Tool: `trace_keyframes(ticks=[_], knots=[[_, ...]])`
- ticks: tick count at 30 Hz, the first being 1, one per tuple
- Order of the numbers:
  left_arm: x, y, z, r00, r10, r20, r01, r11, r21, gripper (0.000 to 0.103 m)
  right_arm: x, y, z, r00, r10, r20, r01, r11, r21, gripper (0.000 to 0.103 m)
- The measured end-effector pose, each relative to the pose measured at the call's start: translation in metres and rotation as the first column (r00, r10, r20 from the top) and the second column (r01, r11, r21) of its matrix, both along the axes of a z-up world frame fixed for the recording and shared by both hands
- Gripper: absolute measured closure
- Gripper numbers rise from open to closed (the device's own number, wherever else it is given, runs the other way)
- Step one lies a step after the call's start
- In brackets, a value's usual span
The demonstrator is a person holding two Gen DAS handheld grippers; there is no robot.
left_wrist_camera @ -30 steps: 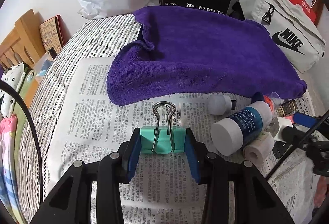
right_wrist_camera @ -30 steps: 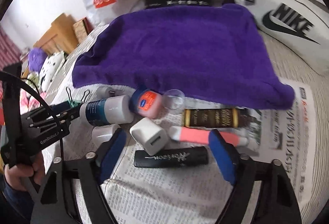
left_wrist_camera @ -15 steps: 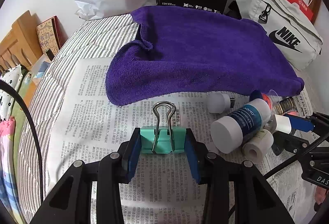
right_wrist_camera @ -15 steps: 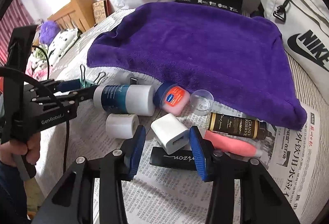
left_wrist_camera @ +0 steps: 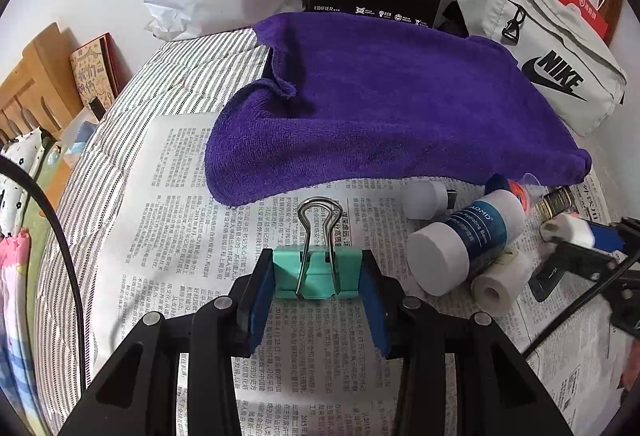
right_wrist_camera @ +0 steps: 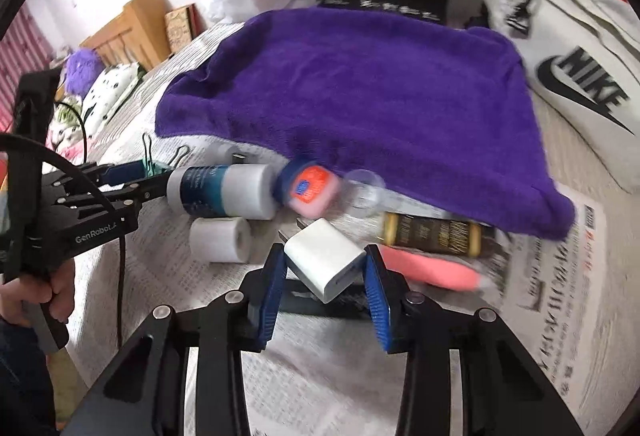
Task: Organize rigid objects
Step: 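Carry the clip and the charger cube over the purple towel with both grippers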
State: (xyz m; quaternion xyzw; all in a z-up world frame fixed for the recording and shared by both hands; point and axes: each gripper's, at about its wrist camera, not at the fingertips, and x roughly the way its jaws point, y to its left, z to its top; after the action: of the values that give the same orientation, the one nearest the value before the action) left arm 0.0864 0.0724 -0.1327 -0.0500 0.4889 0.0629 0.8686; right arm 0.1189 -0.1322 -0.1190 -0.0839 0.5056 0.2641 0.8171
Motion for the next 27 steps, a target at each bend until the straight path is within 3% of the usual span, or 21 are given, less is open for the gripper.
trace_keyframes(ticks=[7,12,27], knots=[[0.0,0.001,0.001,1.0,-0.008,-0.001,0.008,1.0,-0.008,0.064,0.001,-0.025,0.0,0.998,-0.065,-0.019,0.065,0.998,0.007,0.064],[-0.005,0.012,0.006,1.0,0.003,0.004,-0.003,0.998,-0.07,0.064,0.0,-0.032,0.0,0.997,-0.079,-0.023,0.08,0.997,0.018,0.064],[-0.014,0.007,0.053,0.997,-0.032,0.072,0.035,0.999,-0.031,0.064,0.002,-0.051,0.013,0.991,-0.129,-0.026,0.13,0.989,0.065,0.064]])
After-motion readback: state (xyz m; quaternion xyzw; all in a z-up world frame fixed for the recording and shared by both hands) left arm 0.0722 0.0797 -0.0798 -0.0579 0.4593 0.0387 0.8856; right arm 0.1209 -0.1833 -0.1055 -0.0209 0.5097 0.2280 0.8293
